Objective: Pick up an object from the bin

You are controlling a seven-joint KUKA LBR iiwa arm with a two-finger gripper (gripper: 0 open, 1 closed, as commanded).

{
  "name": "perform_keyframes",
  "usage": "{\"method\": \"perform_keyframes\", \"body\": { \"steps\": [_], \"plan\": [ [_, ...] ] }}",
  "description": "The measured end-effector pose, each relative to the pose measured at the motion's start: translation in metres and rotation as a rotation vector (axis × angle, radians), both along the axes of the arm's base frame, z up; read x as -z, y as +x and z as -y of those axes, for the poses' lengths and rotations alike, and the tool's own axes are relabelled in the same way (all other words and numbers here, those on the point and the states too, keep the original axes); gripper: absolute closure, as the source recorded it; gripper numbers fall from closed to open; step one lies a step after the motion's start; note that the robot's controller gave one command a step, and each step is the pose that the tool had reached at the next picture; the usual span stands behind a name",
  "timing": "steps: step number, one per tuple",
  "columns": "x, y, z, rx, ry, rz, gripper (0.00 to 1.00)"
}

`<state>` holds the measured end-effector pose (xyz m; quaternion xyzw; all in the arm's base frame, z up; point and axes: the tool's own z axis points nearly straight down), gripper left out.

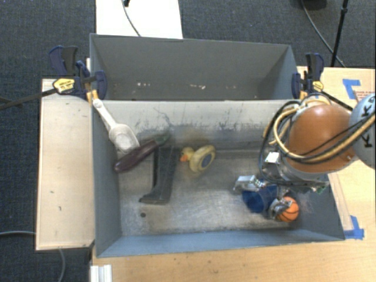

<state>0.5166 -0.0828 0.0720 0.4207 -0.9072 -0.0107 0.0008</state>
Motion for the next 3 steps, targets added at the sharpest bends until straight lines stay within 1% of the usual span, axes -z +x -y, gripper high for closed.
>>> {"method": "perform_keyframes", "body": {
  "steps": [1,2,3],
  "plan": [
    [0.0,-0.001,-0.007,-0.055,-0.008,0.005,1.0],
    [-0.037,-0.014,-0.017,-0.075,-0.014,0.003,1.0],
    [-0.064,-0.009,-0.019,-0.078,-0.019,0.022,1.0]
  ]
}}
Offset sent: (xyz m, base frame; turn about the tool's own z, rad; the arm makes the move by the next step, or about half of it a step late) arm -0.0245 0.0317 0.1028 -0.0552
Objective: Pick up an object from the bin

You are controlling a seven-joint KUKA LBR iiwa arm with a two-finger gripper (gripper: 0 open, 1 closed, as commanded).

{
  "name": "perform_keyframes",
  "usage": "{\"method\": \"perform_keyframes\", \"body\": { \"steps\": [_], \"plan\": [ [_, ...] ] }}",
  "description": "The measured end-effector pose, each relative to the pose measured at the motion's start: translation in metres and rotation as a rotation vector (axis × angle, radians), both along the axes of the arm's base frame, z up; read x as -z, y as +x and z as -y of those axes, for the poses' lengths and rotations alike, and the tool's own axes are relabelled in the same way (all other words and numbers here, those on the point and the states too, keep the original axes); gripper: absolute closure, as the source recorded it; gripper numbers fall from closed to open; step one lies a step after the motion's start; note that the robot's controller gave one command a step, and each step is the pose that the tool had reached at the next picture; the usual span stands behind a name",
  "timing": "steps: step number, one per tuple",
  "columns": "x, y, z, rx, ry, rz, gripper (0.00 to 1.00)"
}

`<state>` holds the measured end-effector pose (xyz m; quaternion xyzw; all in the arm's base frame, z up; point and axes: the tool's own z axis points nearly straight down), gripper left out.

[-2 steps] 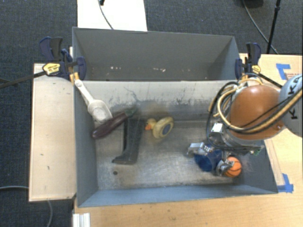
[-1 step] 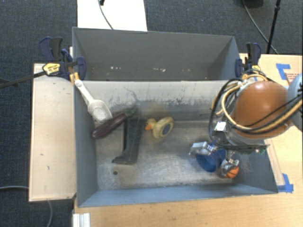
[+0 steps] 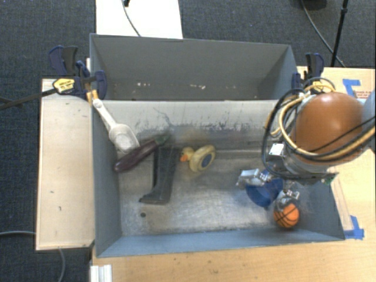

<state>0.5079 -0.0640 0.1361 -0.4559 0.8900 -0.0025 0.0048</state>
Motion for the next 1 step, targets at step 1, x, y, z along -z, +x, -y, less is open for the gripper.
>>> {"method": "perform_keyframes", "body": {
  "steps": [1],
  "plan": [
    [0.0453,-0.0051,0.016,-0.029,0.014,0.01,1.0]
  ]
}}
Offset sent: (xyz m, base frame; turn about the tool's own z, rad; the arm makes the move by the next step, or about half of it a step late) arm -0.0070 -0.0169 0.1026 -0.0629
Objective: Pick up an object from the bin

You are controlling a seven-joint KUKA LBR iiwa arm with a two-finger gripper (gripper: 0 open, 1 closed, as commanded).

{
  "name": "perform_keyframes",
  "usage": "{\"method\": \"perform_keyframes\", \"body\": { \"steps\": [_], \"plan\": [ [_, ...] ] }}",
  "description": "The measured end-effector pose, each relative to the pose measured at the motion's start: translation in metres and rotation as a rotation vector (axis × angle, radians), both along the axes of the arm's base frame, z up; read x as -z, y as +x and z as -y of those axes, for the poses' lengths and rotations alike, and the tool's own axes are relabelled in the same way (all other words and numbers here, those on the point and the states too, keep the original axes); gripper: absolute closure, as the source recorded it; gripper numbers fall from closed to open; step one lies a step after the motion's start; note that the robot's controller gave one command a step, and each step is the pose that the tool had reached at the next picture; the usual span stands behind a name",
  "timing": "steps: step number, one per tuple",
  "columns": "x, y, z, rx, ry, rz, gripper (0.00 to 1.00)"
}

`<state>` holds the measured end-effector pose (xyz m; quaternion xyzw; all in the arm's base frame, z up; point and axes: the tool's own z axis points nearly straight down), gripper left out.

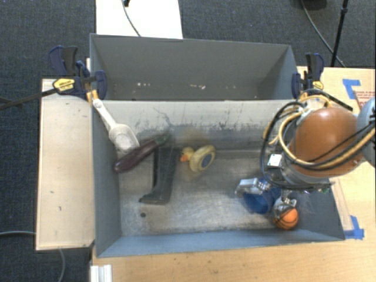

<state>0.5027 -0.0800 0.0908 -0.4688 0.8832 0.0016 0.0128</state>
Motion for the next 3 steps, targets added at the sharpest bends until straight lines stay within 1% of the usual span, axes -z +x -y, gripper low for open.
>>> {"method": "perform_keyframes", "body": {
  "steps": [1,2,3],
  "plan": [
    [-0.019,-0.007,0.001,-0.02,0.001,-0.024,1.0],
    [-0.087,-0.006,-0.004,-0.009,-0.012,-0.025,1.0],
    [-0.131,-0.006,-0.005,-0.005,-0.014,-0.016,1.0]
  ]
}}
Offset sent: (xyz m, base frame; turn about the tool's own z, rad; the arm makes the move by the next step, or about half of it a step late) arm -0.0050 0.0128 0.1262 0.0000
